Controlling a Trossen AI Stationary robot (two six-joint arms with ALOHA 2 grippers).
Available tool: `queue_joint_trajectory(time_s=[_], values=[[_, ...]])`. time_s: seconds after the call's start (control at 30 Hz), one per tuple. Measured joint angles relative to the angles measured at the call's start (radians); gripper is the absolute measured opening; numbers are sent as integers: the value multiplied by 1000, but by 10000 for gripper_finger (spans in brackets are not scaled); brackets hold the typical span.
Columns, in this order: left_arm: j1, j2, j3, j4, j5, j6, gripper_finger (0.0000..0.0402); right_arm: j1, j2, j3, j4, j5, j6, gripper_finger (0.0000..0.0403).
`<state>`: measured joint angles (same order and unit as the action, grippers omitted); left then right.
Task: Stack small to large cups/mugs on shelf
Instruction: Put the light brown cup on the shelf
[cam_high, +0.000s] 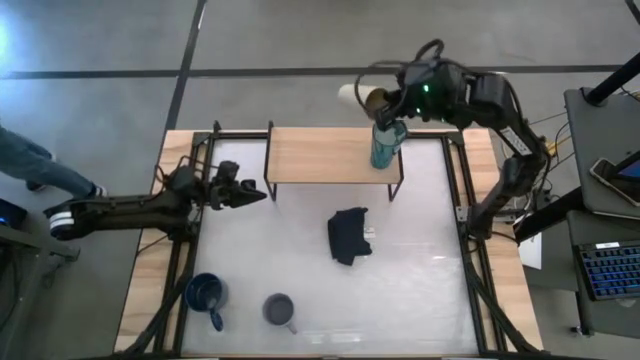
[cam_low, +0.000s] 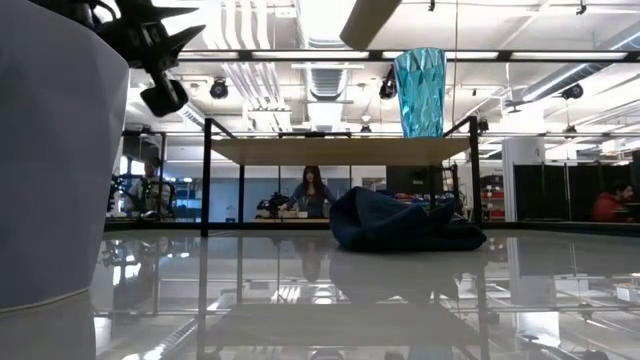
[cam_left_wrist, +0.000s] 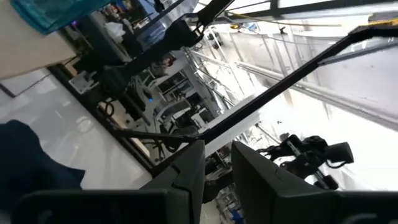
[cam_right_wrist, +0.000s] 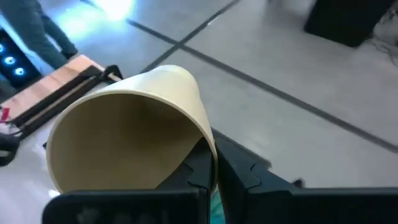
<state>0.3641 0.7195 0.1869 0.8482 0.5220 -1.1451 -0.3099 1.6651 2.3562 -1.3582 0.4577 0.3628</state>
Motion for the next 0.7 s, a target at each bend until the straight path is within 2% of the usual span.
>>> queue_joint_trajectory(time_s=[0.23, 0.33, 0.47, 0.7], values=[[0, 62, 37, -4, -65, 3, 66, -169, 52, 0, 124, -343, -131, 8], [0, 91, 36, -11, -78, 0, 66, -219, 86, 0, 108, -436, -182, 8], [-1, 131, 35, -35, -83, -3, 66, -252, 127, 0, 85, -495, -281, 8], [-13, 191, 35, -28, -112, -28, 66, -279, 162, 0, 16, -510, -409, 8]])
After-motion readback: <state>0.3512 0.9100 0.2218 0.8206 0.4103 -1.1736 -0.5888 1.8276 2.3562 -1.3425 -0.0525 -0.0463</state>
